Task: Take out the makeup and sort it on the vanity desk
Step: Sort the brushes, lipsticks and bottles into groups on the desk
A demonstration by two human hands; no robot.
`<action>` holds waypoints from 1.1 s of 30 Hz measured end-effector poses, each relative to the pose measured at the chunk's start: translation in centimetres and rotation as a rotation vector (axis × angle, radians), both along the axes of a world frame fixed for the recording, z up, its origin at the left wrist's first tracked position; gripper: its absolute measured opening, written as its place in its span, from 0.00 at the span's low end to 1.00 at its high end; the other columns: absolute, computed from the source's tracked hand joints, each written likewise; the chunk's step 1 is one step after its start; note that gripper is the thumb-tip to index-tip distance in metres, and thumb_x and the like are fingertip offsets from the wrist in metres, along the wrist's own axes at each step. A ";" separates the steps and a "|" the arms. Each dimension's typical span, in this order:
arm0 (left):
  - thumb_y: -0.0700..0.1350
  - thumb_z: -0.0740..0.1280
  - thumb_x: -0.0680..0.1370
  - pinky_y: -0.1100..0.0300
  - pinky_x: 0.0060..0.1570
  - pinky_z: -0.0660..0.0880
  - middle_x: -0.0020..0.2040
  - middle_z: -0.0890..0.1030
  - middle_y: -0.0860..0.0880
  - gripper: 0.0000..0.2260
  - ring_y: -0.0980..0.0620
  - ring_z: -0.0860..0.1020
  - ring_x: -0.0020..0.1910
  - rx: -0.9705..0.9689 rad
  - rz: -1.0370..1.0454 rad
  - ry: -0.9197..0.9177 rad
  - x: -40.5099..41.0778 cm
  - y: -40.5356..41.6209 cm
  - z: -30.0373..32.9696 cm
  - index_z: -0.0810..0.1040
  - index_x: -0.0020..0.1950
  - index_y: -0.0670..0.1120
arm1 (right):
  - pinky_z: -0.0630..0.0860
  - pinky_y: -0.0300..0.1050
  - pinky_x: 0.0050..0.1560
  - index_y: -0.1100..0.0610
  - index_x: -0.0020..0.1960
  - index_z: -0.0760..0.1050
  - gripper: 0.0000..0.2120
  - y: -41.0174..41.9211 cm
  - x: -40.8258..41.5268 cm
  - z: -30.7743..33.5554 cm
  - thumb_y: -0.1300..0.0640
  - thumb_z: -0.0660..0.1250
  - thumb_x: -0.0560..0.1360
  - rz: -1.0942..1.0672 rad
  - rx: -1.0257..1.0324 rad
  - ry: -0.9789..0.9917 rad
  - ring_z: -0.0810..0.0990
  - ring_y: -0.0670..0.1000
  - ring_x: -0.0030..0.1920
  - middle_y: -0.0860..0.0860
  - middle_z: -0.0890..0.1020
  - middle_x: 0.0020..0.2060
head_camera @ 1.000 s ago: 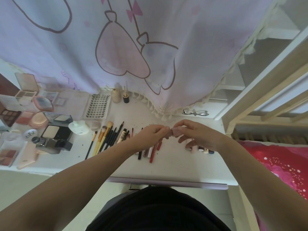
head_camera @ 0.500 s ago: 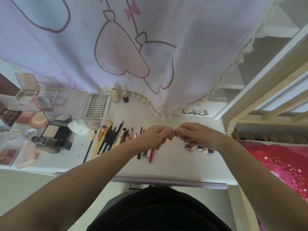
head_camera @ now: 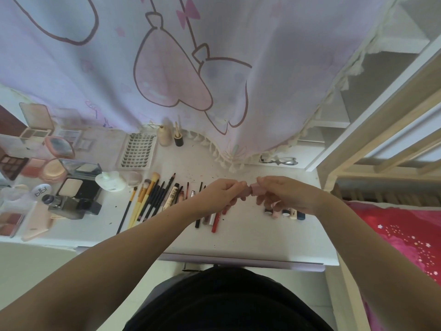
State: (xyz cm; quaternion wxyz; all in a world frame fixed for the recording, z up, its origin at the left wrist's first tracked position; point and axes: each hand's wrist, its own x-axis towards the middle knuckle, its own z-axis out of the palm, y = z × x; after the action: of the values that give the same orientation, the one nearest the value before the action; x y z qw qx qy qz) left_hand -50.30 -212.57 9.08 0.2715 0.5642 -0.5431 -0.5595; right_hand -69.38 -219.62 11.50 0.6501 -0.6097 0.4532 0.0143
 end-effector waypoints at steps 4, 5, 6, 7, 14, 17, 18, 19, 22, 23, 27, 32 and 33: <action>0.54 0.54 0.81 0.69 0.23 0.64 0.26 0.65 0.54 0.19 0.58 0.63 0.22 0.047 -0.019 0.047 0.4 -0.2 -0.1 0.76 0.43 0.43 | 0.72 0.36 0.32 0.56 0.52 0.75 0.14 0.0 -0.3 -0.1 0.45 0.63 0.76 0.037 -0.008 -0.042 0.74 0.44 0.32 0.48 0.77 0.34; 0.55 0.54 0.81 0.69 0.23 0.63 0.26 0.65 0.53 0.19 0.57 0.63 0.22 0.072 -0.022 0.075 0.5 -0.2 -0.1 0.76 0.43 0.43 | 0.74 0.38 0.34 0.55 0.54 0.75 0.14 0.0 -0.4 -0.1 0.46 0.66 0.75 0.029 0.005 -0.073 0.76 0.43 0.35 0.48 0.79 0.36; 0.55 0.54 0.81 0.69 0.23 0.63 0.26 0.64 0.53 0.19 0.57 0.63 0.22 0.089 -0.024 0.092 0.6 -0.2 -0.2 0.76 0.43 0.43 | 0.75 0.39 0.37 0.53 0.56 0.75 0.14 0.0 -0.5 -0.1 0.47 0.67 0.74 0.027 0.017 -0.085 0.78 0.44 0.38 0.48 0.80 0.39; 0.55 0.55 0.81 0.69 0.23 0.63 0.26 0.64 0.53 0.19 0.57 0.62 0.22 0.099 -0.024 0.100 0.7 -0.2 -0.3 0.76 0.43 0.43 | 0.75 0.39 0.38 0.52 0.57 0.75 0.14 0.0 -0.4 -0.1 0.46 0.67 0.75 0.028 0.021 -0.075 0.79 0.44 0.40 0.47 0.81 0.41; 0.61 0.58 0.77 0.66 0.26 0.63 0.30 0.67 0.53 0.20 0.57 0.63 0.27 0.352 -0.333 0.169 2.0 -0.3 -0.6 0.76 0.48 0.46 | 0.68 0.27 0.26 0.51 0.47 0.79 0.08 0.0 -1.0 0.5 0.48 0.64 0.77 0.247 -0.063 0.081 0.75 0.35 0.29 0.40 0.82 0.34; 0.59 0.60 0.77 0.66 0.31 0.69 0.33 0.72 0.53 0.17 0.56 0.69 0.31 0.511 -0.378 0.252 3.7 -0.4 -1.2 0.75 0.49 0.46 | 0.70 0.29 0.30 0.55 0.49 0.79 0.09 -0.5 -2.9 -0.2 0.50 0.65 0.77 0.192 -0.012 0.097 0.78 0.38 0.33 0.46 0.84 0.40; 0.57 0.60 0.78 0.65 0.33 0.71 0.35 0.74 0.52 0.14 0.56 0.72 0.33 0.529 -0.363 0.279 4.3 -0.3 -1.5 0.75 0.48 0.46 | 0.72 0.31 0.32 0.58 0.50 0.79 0.10 -0.6 -3.7 -0.6 0.51 0.65 0.77 0.125 0.043 0.076 0.80 0.40 0.36 0.49 0.85 0.43; 0.55 0.61 0.79 0.64 0.37 0.73 0.38 0.77 0.50 0.12 0.55 0.75 0.36 0.534 -0.327 0.298 4.7 -0.2 -1.9 0.74 0.48 0.46 | 0.75 0.34 0.36 0.60 0.52 0.78 0.12 -0.7 -4.5 -1.1 0.52 0.66 0.77 0.044 0.113 0.037 0.82 0.44 0.40 0.52 0.85 0.46; 0.53 0.63 0.78 0.61 0.46 0.76 0.50 0.82 0.48 0.12 0.52 0.81 0.49 0.491 -0.161 0.247 4.1 0.1 -3.1 0.74 0.54 0.46 | 0.80 0.42 0.42 0.62 0.53 0.75 0.09 0.1 -5.3 -2.7 0.57 0.67 0.76 -0.211 0.279 -0.106 0.84 0.53 0.50 0.57 0.84 0.50; 0.53 0.64 0.77 0.61 0.47 0.75 0.52 0.82 0.49 0.12 0.52 0.80 0.52 0.431 -0.124 0.178 3.4 0.1 -3.5 0.74 0.57 0.47 | 0.80 0.43 0.43 0.61 0.54 0.74 0.08 0.7 -4.9 -3.5 0.60 0.66 0.76 -0.273 0.276 -0.130 0.83 0.54 0.52 0.57 0.84 0.51; 0.52 0.67 0.76 0.67 0.40 0.74 0.43 0.78 0.56 0.04 0.58 0.76 0.39 0.061 0.079 -0.131 0.5 -0.5 -4.7 0.78 0.50 0.56 | 0.75 0.39 0.49 0.50 0.53 0.75 0.07 2.3 -2.0 -6.5 0.52 0.67 0.76 -0.317 -0.169 0.058 0.79 0.48 0.52 0.48 0.81 0.51; 0.46 0.68 0.75 0.62 0.45 0.71 0.49 0.77 0.52 0.09 0.57 0.75 0.42 -0.119 0.239 -0.360 -1.3 -2.4 -6.2 0.77 0.55 0.47 | 0.72 0.38 0.41 0.54 0.55 0.75 0.11 0.6 1.0 -8.9 0.50 0.66 0.76 -0.398 -0.471 0.218 0.76 0.47 0.43 0.52 0.77 0.51; 0.45 0.67 0.76 0.60 0.49 0.72 0.50 0.78 0.51 0.08 0.55 0.76 0.45 -0.135 0.259 -0.375 -1.6 -2.8 -6.4 0.76 0.54 0.47 | 0.70 0.37 0.42 0.56 0.55 0.74 0.11 0.2 1.7 -9.2 0.51 0.65 0.77 -0.390 -0.512 0.245 0.76 0.47 0.42 0.53 0.77 0.52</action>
State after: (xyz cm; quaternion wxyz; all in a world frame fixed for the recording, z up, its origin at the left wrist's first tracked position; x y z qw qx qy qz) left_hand -51.91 -215.32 2.71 0.2724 0.7038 -0.5432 -0.3680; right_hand -67.69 -219.43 2.29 0.4071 -0.6488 0.6248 -0.1512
